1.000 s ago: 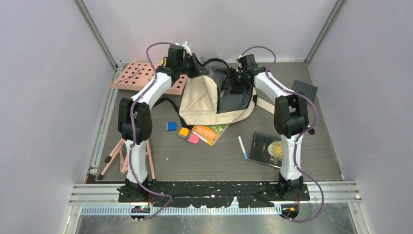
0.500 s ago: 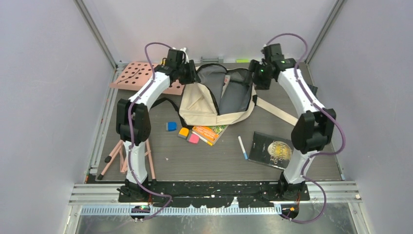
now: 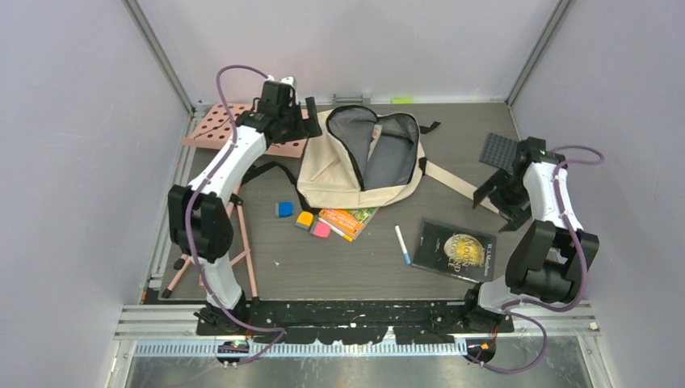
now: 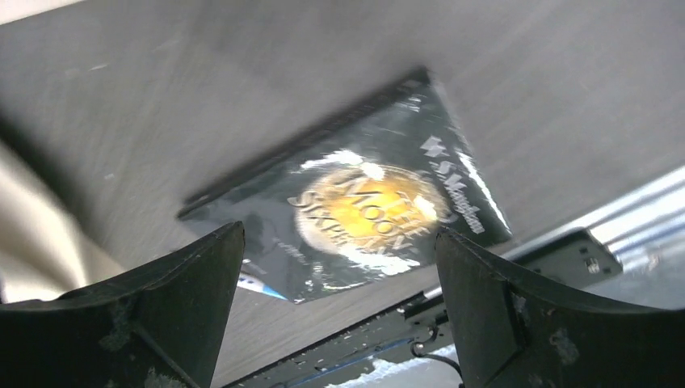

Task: Pack the student bag
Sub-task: Place the book in the student bag, then pick up the book from the center of the board.

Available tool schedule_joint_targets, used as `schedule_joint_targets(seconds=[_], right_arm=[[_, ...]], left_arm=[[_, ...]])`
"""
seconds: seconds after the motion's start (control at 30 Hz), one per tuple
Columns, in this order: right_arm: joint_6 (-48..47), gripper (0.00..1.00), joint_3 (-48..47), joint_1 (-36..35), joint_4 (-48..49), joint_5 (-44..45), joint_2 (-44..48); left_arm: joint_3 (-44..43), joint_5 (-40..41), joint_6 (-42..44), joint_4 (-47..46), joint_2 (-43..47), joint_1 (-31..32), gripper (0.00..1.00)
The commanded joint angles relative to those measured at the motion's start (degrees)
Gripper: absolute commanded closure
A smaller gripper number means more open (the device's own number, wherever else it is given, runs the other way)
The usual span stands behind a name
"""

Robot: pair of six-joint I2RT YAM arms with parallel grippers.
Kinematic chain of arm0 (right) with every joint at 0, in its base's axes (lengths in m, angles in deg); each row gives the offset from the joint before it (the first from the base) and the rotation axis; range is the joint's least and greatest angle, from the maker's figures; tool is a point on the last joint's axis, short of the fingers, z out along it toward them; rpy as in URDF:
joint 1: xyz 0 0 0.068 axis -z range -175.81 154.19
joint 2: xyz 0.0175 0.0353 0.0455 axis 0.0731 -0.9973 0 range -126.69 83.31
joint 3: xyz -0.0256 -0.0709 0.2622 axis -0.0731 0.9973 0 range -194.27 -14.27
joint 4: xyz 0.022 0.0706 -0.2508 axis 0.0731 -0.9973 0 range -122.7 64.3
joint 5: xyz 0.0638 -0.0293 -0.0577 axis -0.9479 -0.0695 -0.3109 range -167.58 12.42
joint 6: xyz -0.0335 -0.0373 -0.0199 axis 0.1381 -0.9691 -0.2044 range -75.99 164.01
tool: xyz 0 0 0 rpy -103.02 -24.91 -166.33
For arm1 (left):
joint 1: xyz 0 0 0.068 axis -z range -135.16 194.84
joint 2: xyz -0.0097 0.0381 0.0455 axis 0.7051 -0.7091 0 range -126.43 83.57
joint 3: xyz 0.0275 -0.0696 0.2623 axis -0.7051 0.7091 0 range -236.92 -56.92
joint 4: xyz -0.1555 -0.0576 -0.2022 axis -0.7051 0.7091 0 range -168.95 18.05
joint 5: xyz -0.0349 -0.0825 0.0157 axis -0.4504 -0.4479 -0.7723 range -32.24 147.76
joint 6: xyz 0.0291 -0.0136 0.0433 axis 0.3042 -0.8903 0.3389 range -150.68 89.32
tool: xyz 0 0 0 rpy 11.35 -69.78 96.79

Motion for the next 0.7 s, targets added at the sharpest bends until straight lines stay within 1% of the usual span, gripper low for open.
schedule_joint_targets(seconds=[0.0, 0.07, 0.2, 0.37, 0.53, 0.67], right_arm=[[4.7, 0.06, 6.6, 6.3, -1.7, 4.1, 5.4], [5.4, 0.06, 8.9, 7.5, -0.7, 3.8, 5.8], [6.0, 0.05, 12.1, 7.8, 1.3, 3.5, 5.3], [5.7, 0.04, 15.6, 7.8, 4.2, -1.9, 2.2], [5.3, 0.04, 18.1, 7.5, 7.5, -7.0, -1.0], [4.9, 0.04, 18.8, 5.3, 9.3, -10.3, -3.5]], left_arm=[[7.3, 3.1, -3.1, -4.2, 9.7, 0.3, 0.09], [11.0, 3.1, -4.6, -6.0, 12.9, 1.0, 0.09], [17.2, 3.0, -7.1, -7.6, 18.4, 3.2, 0.09], [22.2, 3.1, -9.7, -7.7, 22.4, 5.2, 0.09], [24.8, 3.1, -10.7, -7.3, 25.0, 5.8, 0.08], [25.0, 3.1, -10.5, -6.4, 25.8, 6.1, 0.08]])
